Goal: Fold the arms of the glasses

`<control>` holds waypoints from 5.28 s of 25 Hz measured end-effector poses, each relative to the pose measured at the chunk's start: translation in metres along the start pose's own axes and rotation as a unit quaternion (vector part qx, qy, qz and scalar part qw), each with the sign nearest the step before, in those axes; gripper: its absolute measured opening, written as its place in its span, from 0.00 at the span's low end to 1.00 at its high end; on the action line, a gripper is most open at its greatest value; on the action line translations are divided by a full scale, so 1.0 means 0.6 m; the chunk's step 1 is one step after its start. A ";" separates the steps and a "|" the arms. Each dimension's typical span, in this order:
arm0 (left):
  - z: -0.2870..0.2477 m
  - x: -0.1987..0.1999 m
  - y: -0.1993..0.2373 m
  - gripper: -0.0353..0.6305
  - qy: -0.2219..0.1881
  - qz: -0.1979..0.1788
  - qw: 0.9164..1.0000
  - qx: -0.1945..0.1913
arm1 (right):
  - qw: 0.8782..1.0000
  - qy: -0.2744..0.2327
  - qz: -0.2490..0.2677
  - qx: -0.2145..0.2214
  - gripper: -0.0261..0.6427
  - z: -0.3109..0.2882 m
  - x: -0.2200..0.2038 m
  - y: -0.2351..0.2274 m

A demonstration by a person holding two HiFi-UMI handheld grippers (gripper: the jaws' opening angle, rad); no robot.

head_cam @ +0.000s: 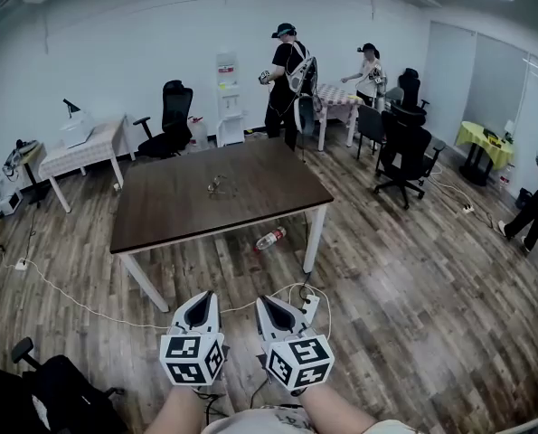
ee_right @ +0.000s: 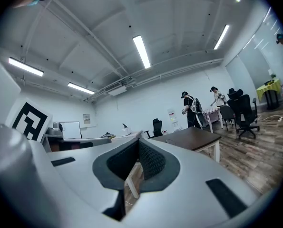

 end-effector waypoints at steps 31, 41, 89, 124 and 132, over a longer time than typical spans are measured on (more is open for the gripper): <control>-0.269 -0.004 0.021 0.07 0.021 0.016 0.999 -0.019 | 0.999 0.037 -0.009 -0.015 0.06 -0.177 -0.029 -0.188; -0.388 0.049 0.139 0.07 0.021 0.040 0.999 -0.006 | 0.999 0.035 -0.004 -0.003 0.06 -0.353 -0.018 -0.205; -0.688 0.102 0.491 0.07 0.071 0.100 0.989 0.082 | 0.992 0.098 0.000 0.081 0.06 -0.867 -0.087 -0.232; -1.184 0.103 0.568 0.07 0.184 0.041 0.977 0.100 | 0.980 0.180 -0.008 0.081 0.06 -1.209 -0.157 -0.566; -1.286 0.069 0.601 0.08 0.233 -0.012 0.963 0.135 | 0.971 0.212 0.007 0.107 0.06 -1.269 -0.192 -0.630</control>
Point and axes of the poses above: the fingertips, and each gripper's own axes: z backward along the fingers, y to its left, x out of its top, the point moved 9 cm from there along z, backward along the fingers, and after that the axes turned 13 degrees about z, right-handed, at the moved point
